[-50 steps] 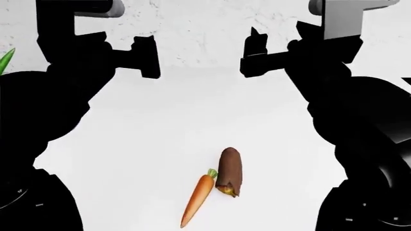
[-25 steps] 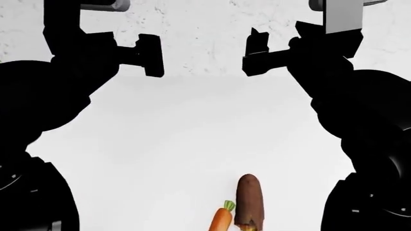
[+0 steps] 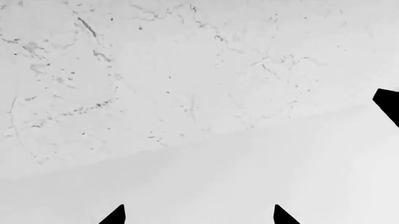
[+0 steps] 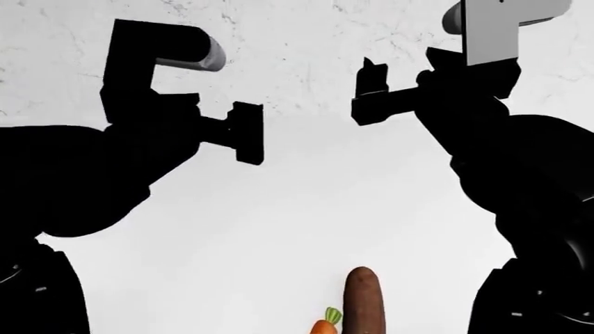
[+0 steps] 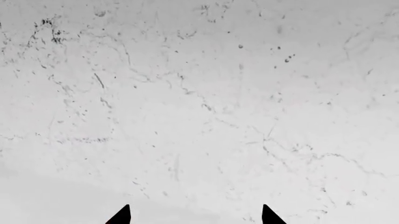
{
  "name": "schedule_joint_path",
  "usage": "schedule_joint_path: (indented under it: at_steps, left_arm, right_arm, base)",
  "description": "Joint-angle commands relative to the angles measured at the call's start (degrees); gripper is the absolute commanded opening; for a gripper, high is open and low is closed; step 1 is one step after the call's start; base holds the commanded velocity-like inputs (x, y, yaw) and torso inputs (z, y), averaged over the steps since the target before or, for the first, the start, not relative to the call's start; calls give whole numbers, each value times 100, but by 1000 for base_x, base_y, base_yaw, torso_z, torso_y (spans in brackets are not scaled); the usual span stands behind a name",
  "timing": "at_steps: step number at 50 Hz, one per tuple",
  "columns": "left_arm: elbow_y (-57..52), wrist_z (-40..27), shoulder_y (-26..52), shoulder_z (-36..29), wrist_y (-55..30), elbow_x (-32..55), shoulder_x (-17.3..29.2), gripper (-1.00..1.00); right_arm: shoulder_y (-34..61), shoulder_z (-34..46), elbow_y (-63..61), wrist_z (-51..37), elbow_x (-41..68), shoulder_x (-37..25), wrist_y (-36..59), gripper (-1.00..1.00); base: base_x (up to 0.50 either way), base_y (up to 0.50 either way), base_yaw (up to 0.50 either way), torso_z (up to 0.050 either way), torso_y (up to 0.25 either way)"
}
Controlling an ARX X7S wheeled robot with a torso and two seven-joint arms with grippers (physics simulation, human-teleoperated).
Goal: Pick the sweet potato, carrot from the counter and place them in the cabinet. Then close the cabinet.
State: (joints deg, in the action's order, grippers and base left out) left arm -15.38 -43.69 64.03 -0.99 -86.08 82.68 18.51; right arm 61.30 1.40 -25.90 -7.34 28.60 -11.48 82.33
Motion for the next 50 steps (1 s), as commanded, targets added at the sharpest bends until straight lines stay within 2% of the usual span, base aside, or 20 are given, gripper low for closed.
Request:
schedule_joint_path:
  at_steps: [1, 9, 21, 34, 50]
  left_arm:
    - [-140, -3422, -311, -1341, 1218, 5044, 891, 100]
    - [-1056, -4049, -471, -2080, 2092, 6273, 1261, 100]
    - [-2267, -4312, -937, -2729, 2876, 6873, 1500, 100]
    - [-2934, -4263, -1280, -3144, 3335, 6869, 1583, 100]
    - [-2346, -3784, -1466, -3405, 2751, 5642, 1210, 100]
  right_arm:
    - [-130, -24, -167, -103, 63, -87, 174, 100]
    - [-205, -53, -215, -141, 92, -144, 147, 100]
    - [-303, -51, -232, -181, 144, -174, 102, 100]
    - [-486, -59, -253, -225, 195, -187, 10, 100]
    - [-628, -48, -232, -250, 255, -207, -109, 100]
  base:
    - [0, 0, 0, 0, 0]
    - [0, 0, 0, 0, 0]
    - [0, 0, 0, 0, 0]
    - [0, 0, 0, 0, 0]
    - [0, 0, 0, 0, 0]
